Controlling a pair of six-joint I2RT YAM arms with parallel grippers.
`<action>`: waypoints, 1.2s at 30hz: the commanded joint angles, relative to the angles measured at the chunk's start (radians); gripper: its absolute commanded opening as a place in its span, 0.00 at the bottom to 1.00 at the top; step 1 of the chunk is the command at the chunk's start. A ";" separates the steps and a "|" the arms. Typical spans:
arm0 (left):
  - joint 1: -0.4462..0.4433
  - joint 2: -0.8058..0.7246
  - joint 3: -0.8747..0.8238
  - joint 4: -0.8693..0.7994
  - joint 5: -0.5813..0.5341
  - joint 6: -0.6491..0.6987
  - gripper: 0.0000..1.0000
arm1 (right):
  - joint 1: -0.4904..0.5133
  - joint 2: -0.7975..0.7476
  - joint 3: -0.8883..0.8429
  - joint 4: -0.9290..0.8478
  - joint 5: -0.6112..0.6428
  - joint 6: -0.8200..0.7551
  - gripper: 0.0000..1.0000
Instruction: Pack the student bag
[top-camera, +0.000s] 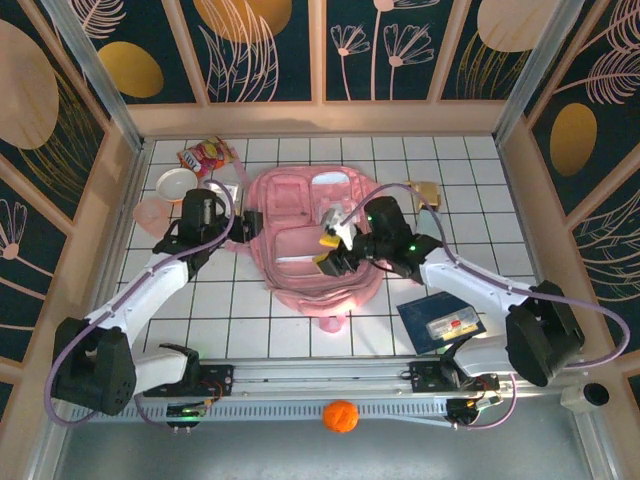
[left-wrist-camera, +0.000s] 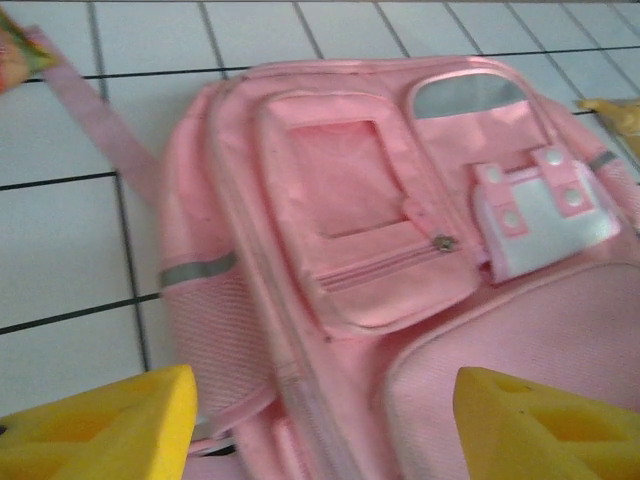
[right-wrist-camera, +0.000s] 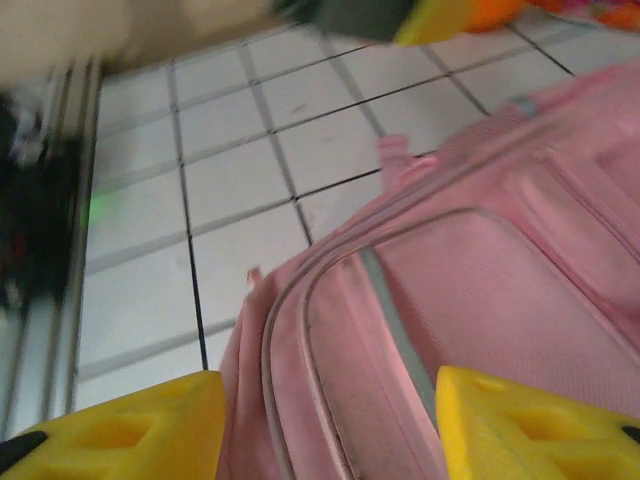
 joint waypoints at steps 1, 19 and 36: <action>-0.108 0.012 0.045 0.069 0.072 -0.043 0.69 | -0.048 -0.074 -0.022 0.016 0.123 0.422 0.59; -0.612 0.440 0.244 0.251 0.084 -0.202 0.67 | -0.921 -0.509 -0.216 -0.971 0.268 0.946 0.79; -0.614 0.562 0.294 0.306 0.103 -0.162 0.68 | -0.903 -0.389 -0.402 -0.829 0.305 1.213 0.82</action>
